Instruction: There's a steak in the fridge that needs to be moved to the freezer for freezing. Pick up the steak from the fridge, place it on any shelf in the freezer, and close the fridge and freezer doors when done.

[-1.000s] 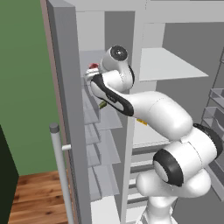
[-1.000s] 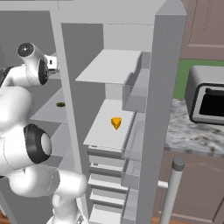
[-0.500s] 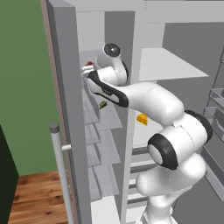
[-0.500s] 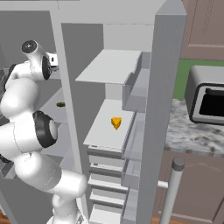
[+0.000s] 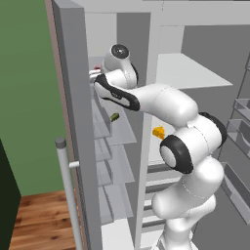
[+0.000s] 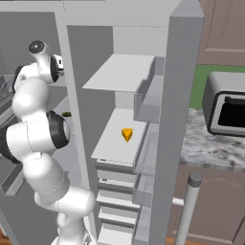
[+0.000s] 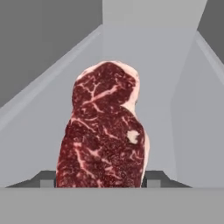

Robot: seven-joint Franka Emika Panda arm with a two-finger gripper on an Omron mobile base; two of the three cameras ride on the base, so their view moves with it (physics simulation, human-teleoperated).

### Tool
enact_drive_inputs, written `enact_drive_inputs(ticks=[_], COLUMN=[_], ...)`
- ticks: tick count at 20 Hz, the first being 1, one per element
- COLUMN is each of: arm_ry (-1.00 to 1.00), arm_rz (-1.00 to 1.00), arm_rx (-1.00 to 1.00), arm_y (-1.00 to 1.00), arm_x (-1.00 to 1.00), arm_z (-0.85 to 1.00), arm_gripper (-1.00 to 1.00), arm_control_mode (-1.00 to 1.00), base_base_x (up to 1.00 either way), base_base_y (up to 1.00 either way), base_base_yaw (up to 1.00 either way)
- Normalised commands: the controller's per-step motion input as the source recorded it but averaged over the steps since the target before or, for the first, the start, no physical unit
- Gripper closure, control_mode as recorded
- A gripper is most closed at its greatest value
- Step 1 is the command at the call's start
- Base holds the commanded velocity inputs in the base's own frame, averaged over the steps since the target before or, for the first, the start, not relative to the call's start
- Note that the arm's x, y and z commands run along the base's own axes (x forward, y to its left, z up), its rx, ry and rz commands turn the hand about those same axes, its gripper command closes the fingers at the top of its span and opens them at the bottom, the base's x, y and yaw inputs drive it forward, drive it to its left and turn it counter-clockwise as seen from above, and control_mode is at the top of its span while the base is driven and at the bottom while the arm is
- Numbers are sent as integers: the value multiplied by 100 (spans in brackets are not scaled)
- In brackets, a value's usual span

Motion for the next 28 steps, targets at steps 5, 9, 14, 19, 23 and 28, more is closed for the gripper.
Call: enact_drive_inputs(ticks=[5,9,14,19,23,28], arm_ry=[2,4,-3,-13,-1,1], arm_rz=[0,0,0,0,0,-6], arm_rx=[0,-1,0,2,2,5], arm_y=[1,0,-3,-4,0,-32], arm_x=[9,-10,-24,-51,-51,-56], arm_z=[-65,-89,-54,-21,0,16], arm_gripper=[100,-100,-100,-100,-100,-100], arm_control_mode=[-100,-100,-100,-100,-100,-100], base_base_x=[0,0,0,0,0,0], base_base_y=[0,0,0,0,0,0], base_base_yaw=[0,0,0,0,0,0])
